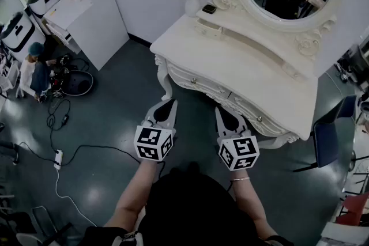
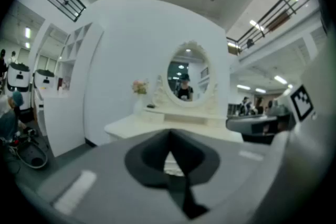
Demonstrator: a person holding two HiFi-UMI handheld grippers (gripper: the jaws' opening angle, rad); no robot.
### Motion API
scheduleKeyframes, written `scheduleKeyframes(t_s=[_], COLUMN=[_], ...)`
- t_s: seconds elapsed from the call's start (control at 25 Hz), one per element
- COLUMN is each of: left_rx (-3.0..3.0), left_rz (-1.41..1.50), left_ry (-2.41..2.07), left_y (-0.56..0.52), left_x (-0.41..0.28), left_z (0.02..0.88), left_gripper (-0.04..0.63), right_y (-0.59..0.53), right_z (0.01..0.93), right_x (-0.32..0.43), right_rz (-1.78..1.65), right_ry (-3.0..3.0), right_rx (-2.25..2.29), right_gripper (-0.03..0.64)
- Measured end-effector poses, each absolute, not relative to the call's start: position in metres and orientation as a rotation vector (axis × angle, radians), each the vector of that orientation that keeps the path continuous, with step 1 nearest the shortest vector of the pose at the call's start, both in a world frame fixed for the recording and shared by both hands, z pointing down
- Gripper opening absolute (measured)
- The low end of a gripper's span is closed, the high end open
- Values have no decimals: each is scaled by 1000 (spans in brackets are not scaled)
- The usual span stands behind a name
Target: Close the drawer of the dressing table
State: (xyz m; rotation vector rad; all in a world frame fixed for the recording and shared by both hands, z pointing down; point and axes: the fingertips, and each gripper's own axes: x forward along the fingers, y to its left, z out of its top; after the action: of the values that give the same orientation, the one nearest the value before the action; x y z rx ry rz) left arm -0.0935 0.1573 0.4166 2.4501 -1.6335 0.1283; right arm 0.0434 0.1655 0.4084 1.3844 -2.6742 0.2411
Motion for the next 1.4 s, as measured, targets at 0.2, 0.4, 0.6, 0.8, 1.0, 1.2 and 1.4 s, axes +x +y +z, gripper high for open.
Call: scheduleKeyframes(t_s=[0.2, 0.4, 0.6, 0.8, 1.0, 1.2, 1.4], left_rx=[2444, 2447, 2446, 2442, 2431, 2417, 2409], left_rz=[142, 155, 155, 159, 159, 162, 163], left_ry=[-1636, -1645, -1663, -1672, -1671, -1665, -1661], left_y=[153, 146, 142, 140, 132, 119, 94], left_x=[-84, -80, -78, -76, -75, -80, -82], left_z=[421, 420, 416, 417, 419, 421, 423], left_gripper=[6, 8, 9, 14, 57, 109, 153], right_y=[162, 158, 156, 157, 152, 142, 124], right_z=[410, 410, 409, 410, 413, 413, 417], right_x=[51, 53, 57, 62, 66, 65, 66], right_rz=[247, 257, 249, 257, 273, 284, 296], right_ry=[-2685, -2698, -2703, -2707, -2704, -2698, -2681], right_rx=[1379, 1373, 1369, 1372, 1375, 1386, 1396], right_gripper=[3, 3, 5, 5, 5, 5, 5])
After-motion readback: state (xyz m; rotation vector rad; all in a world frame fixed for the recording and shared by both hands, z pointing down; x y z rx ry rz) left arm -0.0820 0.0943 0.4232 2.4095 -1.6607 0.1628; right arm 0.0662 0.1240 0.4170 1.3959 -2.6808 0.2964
